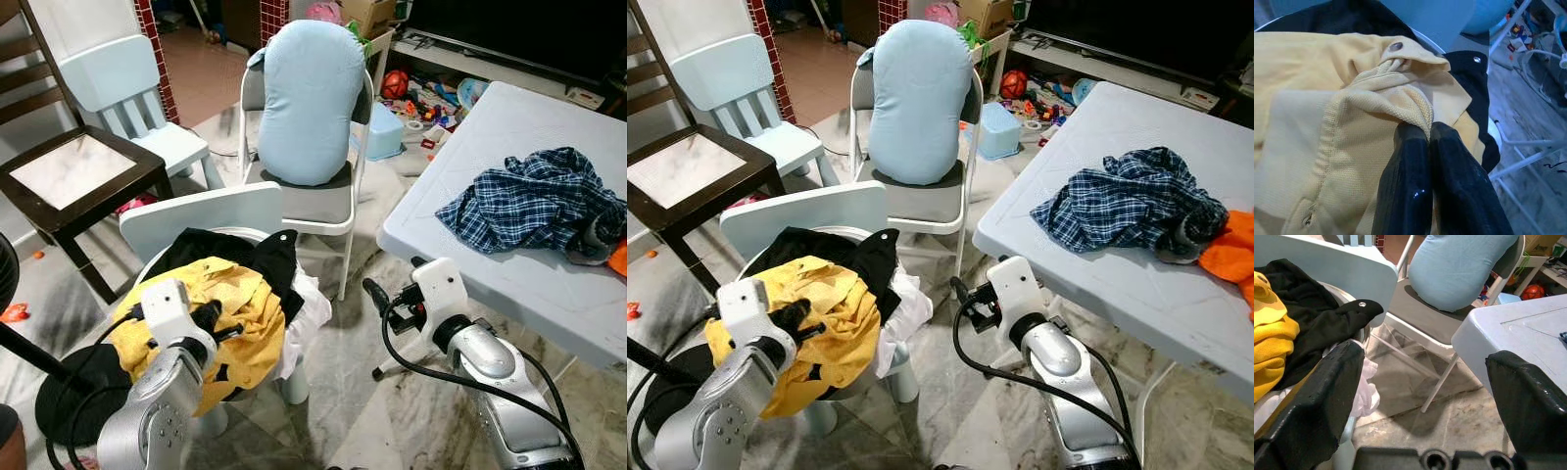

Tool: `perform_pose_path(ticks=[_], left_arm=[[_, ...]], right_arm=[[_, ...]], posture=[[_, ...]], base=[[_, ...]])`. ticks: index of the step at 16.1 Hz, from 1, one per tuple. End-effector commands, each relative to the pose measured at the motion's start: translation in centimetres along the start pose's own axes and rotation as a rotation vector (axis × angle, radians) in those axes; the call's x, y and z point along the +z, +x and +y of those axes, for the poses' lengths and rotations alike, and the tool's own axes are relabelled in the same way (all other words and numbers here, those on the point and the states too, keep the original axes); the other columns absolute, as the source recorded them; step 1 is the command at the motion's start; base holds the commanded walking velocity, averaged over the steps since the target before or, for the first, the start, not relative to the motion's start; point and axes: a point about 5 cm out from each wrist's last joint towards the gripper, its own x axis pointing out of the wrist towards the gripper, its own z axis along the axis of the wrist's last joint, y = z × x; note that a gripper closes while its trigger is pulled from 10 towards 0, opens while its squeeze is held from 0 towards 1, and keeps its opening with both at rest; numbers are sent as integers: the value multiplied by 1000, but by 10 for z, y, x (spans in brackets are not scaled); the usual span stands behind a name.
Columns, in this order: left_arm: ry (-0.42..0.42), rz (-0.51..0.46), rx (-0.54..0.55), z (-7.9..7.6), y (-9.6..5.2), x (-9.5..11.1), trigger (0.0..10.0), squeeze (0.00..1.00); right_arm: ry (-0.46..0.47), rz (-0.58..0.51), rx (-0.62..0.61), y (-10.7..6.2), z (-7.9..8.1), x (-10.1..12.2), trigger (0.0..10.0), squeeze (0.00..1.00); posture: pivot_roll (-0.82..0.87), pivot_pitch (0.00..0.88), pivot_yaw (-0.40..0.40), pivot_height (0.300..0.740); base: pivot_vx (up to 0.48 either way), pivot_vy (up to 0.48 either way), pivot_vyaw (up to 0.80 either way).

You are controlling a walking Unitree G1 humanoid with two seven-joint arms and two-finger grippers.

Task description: Hang hanger

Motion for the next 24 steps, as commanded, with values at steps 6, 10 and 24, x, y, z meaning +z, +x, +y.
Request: perform_pose_path(ticks=[6, 10, 24], left_arm=[[17, 140, 56, 8, -9, -18, 0, 0], [75, 114, 35, 11, -14, -14, 0, 0], [633, -333, -268, -35, -2, 16, 10000, 0]], right_arm=[[-9, -2, -2, -1, -4, 1, 10000, 0], [-6, 2, 3, -1, -3, 0, 10000, 0], [309, -91, -225, 15, -16, 1, 10000, 0]], posture=[[5, 86, -69, 740], [8, 87, -70, 740], [53, 0, -53, 740]], base=[[0, 0, 0], [0, 0, 0], [0, 0, 0]])
